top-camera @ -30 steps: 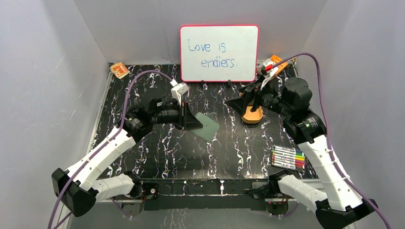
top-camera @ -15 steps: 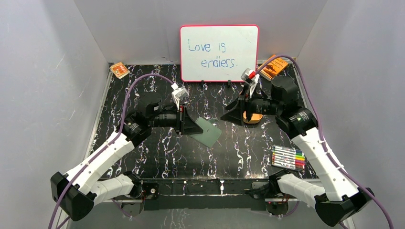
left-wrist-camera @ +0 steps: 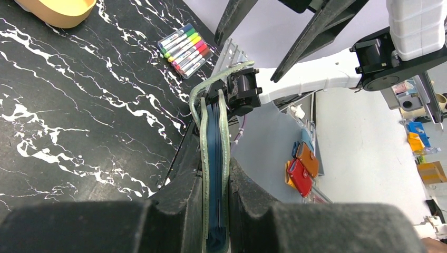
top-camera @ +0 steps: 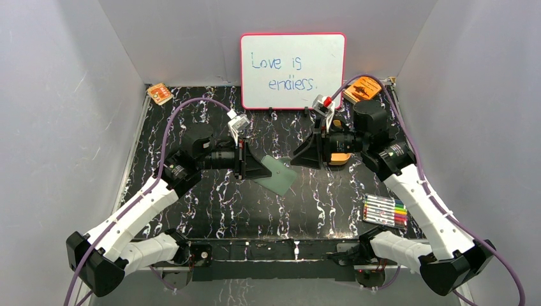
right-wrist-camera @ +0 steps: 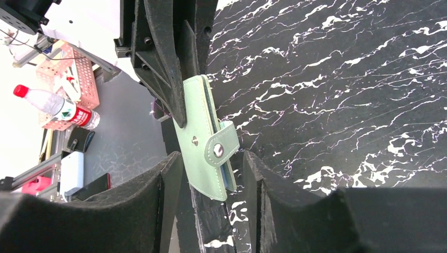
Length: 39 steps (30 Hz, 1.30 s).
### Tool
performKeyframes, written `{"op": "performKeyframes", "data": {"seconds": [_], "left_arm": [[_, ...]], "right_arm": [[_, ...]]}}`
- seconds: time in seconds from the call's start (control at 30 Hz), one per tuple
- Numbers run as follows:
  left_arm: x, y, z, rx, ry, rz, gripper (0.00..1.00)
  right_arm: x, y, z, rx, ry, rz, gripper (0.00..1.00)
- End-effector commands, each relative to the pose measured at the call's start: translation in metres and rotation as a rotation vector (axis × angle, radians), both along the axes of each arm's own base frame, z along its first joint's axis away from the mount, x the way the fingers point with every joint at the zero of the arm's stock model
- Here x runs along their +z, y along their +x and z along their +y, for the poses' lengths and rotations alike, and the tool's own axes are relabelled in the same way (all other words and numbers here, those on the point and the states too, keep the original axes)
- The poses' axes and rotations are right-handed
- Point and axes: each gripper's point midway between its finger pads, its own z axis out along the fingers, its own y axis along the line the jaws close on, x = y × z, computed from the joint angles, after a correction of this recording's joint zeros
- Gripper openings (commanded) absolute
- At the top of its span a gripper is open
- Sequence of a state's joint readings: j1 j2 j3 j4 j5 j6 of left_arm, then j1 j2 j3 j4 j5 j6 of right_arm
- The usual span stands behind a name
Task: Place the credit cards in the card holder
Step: Close the card holder.
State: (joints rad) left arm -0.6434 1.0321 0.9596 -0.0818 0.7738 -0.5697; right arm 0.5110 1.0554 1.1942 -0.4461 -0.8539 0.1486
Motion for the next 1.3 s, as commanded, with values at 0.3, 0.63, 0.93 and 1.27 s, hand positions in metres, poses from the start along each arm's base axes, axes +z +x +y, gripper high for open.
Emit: {"op": "performKeyframes", "data": {"seconds": [0.3,0.63,0.93,1.27], "left_arm": [[0.016,-0.003,0.0,-0.011,-0.054,-0.019,0.0],[0.009,-0.002,0.0,-0.007,-0.039,-0.004,0.0],[0.011,-0.002,-0.001,-0.01,-0.042,-0.004,0.0],[0.013,-0.001,-0.001,-0.004,-0.051,-0.01,0.0]], "right_arm": [[-0.002,0.009,0.007,-0.009,0.006,-0.005,0.41],[0.015,0.01,0.006,-0.032,0.048,-0.054,0.52],[0.01,0.01,0.007,-0.028,0.04,-0.032,0.41],[0.005,0.008,0.007,-0.012,0.018,-0.022,0.32]]}}
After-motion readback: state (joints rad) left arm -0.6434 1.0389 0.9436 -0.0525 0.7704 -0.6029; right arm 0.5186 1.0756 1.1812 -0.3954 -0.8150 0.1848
